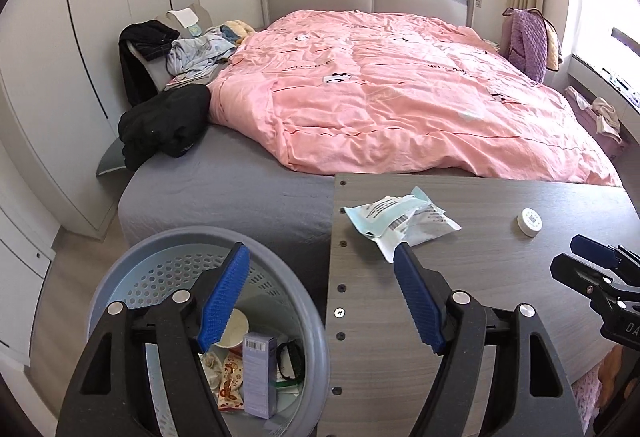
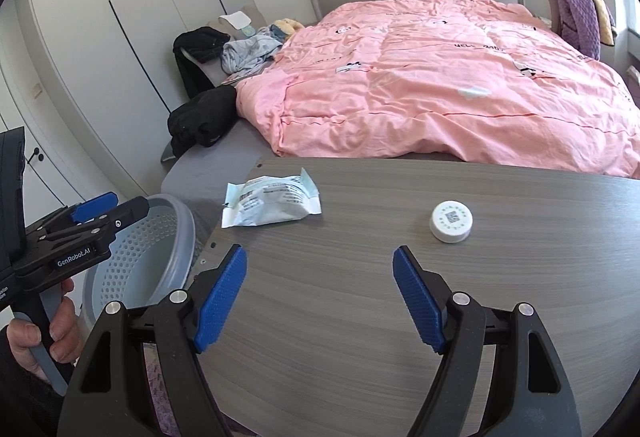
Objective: Collect trash
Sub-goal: 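Move both tools over the table toward the white-and-blue packet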
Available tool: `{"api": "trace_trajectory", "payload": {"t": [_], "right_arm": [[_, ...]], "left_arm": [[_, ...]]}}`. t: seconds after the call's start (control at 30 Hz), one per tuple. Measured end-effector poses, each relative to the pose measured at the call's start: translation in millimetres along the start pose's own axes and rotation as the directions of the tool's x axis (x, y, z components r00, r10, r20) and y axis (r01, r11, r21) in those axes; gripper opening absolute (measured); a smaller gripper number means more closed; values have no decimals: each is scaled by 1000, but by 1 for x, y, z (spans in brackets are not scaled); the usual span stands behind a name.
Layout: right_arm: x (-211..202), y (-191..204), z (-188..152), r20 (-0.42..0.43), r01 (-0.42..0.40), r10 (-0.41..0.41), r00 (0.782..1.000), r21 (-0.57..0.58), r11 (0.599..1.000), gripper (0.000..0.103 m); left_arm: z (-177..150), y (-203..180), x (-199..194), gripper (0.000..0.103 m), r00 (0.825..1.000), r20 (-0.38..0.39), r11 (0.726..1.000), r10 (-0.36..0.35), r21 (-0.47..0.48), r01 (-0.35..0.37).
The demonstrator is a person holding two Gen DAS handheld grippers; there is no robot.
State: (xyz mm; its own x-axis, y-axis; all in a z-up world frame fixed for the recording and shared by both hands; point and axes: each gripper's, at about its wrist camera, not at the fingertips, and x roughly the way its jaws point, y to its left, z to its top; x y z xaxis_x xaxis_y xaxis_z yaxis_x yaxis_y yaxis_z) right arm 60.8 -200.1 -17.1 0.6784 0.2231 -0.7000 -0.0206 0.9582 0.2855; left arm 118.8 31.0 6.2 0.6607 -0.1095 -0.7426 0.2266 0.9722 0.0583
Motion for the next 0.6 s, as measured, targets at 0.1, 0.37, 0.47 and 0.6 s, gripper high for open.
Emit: {"api": "trace_trajectory", "payload": {"t": [0.1, 0.37, 0.47, 0.6], "right_arm": [[-5, -10, -5, -3, 21, -21, 1000, 15, 1000, 74], [-10, -25, -11, -1, 39, -39, 999, 52, 998, 75], [-12, -27, -11, 3, 35, -35, 999, 58, 998, 75], [-15, -28, -13, 7, 29, -29, 1000, 58, 998, 75]], "left_arm": [[7, -9, 12, 71, 999, -6, 999, -38, 21, 38], [36, -19, 51, 71, 997, -25, 995, -71, 74, 72], [46, -19, 73, 71, 997, -52, 995, -49, 84, 54], [51, -17, 103, 71, 994, -108, 995, -24, 90, 34]]}}
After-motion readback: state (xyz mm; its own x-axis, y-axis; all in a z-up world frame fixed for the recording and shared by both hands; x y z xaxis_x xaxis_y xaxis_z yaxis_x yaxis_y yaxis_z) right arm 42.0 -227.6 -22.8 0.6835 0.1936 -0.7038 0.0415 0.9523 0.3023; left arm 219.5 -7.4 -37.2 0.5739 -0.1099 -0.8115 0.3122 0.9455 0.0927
